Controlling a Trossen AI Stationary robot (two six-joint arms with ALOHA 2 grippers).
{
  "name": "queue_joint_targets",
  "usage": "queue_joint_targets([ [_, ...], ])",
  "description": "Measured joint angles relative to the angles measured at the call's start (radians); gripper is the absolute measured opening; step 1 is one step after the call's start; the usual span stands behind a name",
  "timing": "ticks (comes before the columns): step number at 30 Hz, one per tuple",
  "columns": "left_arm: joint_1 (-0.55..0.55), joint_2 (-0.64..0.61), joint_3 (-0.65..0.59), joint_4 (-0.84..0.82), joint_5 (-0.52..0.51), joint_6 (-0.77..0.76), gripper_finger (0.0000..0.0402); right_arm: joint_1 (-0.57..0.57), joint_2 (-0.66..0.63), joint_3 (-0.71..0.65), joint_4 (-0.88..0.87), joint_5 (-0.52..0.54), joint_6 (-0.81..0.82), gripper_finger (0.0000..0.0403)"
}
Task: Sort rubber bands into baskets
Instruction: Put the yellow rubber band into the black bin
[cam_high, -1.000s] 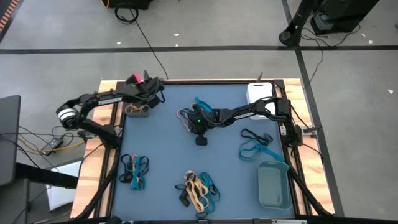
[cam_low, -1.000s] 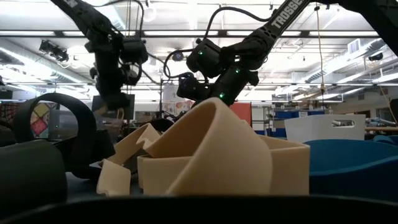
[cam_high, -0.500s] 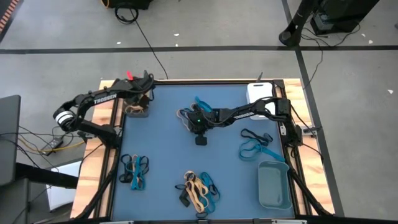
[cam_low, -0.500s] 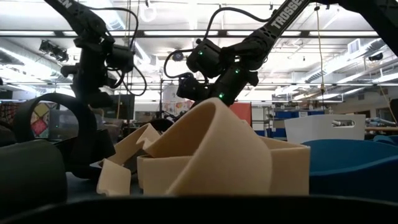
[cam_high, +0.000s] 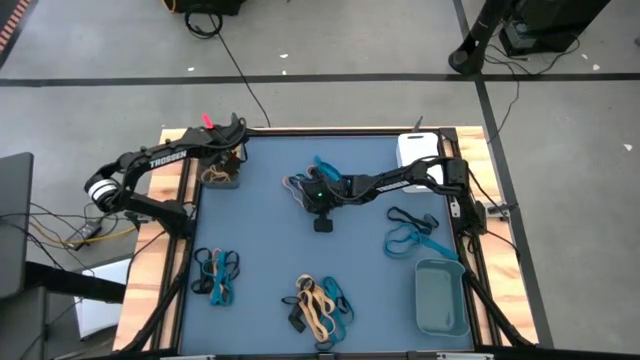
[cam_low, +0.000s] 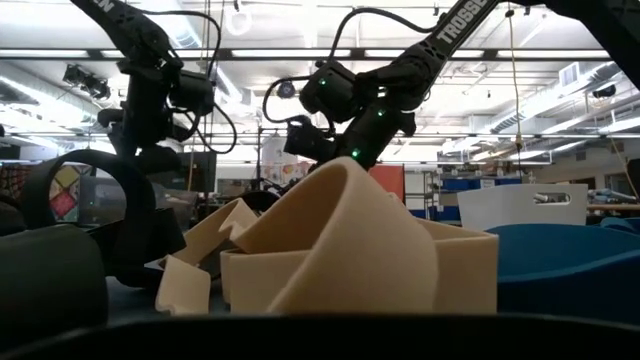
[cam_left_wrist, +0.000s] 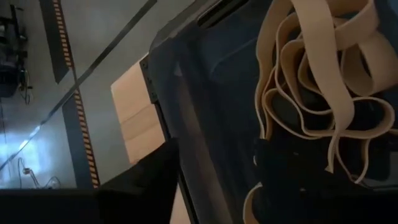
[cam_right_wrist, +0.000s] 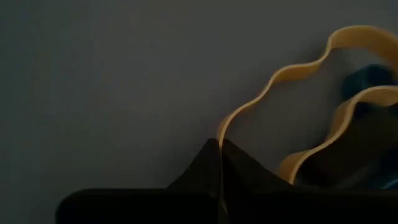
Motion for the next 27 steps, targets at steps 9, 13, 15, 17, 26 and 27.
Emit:
queue_joint_targets([
  [9,-0.033,-0.14,0.0,0.051,0.064,0.027,0.0243,0.002,-0.129,-0.001,0.028,0.081,-0.031,0.0008],
  [13,-0.104,-0.226,-0.044,0.277,0.252,0.123,0.0243,-0.005,-0.184,0.001,0.032,0.079,-0.036,0.0008],
  [15,-0.144,-0.249,-0.079,0.417,0.378,0.171,0.0243,-0.01,-0.204,0.001,0.026,0.077,-0.036,0.0008],
  [17,-0.181,-0.254,-0.11,0.55,0.501,0.208,0.0243,-0.016,-0.225,0.001,0.026,0.075,-0.038,0.0008],
  [26,-0.323,-0.204,-0.244,1.074,0.665,0.326,0.0243,-0.029,-0.285,0.001,0.012,0.0,-0.036,0.0008],
  [27,-0.336,-0.192,-0.253,1.119,0.667,0.341,0.0243,-0.029,-0.286,0.001,0.015,-0.002,-0.036,0.0008],
])
